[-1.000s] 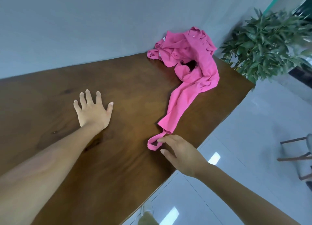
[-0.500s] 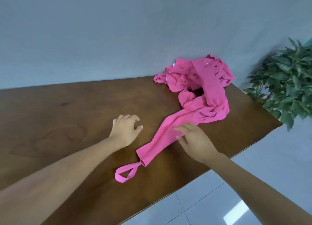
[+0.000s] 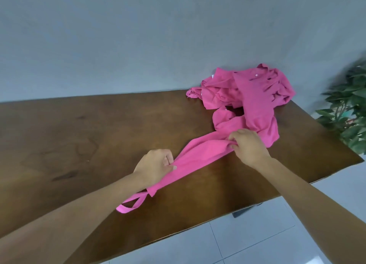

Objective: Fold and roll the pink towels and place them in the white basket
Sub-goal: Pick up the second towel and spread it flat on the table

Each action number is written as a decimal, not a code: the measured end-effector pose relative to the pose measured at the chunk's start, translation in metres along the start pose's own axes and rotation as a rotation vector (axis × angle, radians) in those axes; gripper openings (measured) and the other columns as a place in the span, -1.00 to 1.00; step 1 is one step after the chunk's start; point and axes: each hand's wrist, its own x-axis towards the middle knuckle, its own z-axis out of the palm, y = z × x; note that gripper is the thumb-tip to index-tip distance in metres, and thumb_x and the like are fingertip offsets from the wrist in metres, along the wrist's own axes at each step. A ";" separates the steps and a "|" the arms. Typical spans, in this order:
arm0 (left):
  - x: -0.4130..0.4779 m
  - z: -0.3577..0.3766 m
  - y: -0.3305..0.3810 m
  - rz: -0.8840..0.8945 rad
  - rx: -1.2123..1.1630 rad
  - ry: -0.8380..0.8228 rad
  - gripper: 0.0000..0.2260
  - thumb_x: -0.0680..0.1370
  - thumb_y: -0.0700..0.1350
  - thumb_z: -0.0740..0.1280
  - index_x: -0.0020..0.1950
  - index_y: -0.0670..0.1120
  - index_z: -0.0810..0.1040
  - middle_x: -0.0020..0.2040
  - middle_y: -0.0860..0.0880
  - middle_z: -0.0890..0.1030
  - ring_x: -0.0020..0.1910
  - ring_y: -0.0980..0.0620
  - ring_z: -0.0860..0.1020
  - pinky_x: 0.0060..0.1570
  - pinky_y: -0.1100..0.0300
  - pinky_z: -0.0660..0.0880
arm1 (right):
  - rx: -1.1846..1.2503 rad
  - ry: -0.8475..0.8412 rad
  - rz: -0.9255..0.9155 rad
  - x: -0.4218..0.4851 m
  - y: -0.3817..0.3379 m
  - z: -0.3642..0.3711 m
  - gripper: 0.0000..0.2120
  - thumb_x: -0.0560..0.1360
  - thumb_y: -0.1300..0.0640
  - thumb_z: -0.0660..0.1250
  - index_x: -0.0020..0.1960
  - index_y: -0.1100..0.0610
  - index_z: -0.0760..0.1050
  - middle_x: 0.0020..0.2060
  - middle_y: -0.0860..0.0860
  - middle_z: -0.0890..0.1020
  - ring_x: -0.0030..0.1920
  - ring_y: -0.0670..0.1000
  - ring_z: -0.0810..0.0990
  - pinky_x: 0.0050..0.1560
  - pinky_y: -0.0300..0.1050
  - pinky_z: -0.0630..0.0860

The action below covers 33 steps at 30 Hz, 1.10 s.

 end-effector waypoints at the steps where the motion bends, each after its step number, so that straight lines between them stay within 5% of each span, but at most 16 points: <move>1: 0.000 -0.008 -0.002 0.030 0.010 0.034 -0.82 0.49 -0.06 0.51 -0.20 0.03 0.53 -0.23 0.12 0.57 -0.27 0.17 0.52 -0.20 0.12 0.51 | 0.033 0.035 -0.011 -0.006 -0.001 -0.001 -0.88 0.44 0.28 0.45 -0.08 0.10 0.60 -0.13 -0.01 0.62 -0.06 0.11 0.55 0.07 0.09 0.48; 5: -0.003 -0.057 -0.012 0.164 0.084 0.221 -0.83 0.51 -0.13 0.49 -0.16 0.01 0.51 -0.22 0.10 0.50 -0.23 0.17 0.48 -0.17 0.06 0.48 | 0.066 0.144 -0.075 -0.034 -0.022 -0.012 -0.87 0.43 0.30 0.43 -0.10 0.11 0.55 -0.14 -0.06 0.54 -0.14 -0.02 0.46 -0.12 -0.07 0.44; 9: -0.026 -0.101 -0.028 0.307 0.137 0.265 -0.87 0.55 -0.15 0.44 -0.08 0.02 0.50 -0.10 0.12 0.48 -0.13 0.13 0.50 -0.11 0.15 0.48 | 0.048 0.165 -0.171 -0.067 -0.068 -0.011 -0.94 0.49 0.19 0.41 -0.07 0.08 0.54 -0.14 -0.07 0.55 -0.14 -0.04 0.44 -0.11 -0.09 0.44; 15: -0.101 -0.125 -0.087 0.483 0.290 0.086 -0.84 0.66 0.08 0.17 -0.02 0.03 0.42 0.25 0.13 0.56 0.21 0.14 0.53 0.19 0.20 0.45 | 0.030 0.120 -0.203 -0.115 -0.139 0.016 -0.85 0.47 0.14 0.45 -0.08 0.05 0.47 -0.19 -0.08 0.50 -0.18 -0.01 0.44 -0.18 -0.12 0.42; 21: -0.186 -0.128 -0.172 0.598 0.410 0.086 -0.78 0.67 0.03 0.17 -0.09 -0.01 0.51 -0.05 0.11 0.59 -0.07 0.05 0.57 0.09 0.19 0.43 | 0.086 0.057 -0.220 -0.162 -0.225 0.046 -0.92 0.54 0.02 0.33 -0.06 -0.01 0.45 -0.20 -0.14 0.48 -0.18 -0.06 0.40 -0.18 -0.14 0.41; 33: -0.315 -0.162 -0.280 0.414 0.307 0.120 -0.83 0.64 0.02 0.20 -0.11 0.02 0.46 -0.09 0.16 0.51 -0.11 0.12 0.49 -0.04 0.26 0.43 | 0.184 -0.066 -0.261 -0.160 -0.374 0.039 -0.69 0.60 -0.18 0.13 -0.08 -0.01 0.53 -0.18 -0.16 0.59 -0.16 -0.06 0.53 -0.21 -0.15 0.44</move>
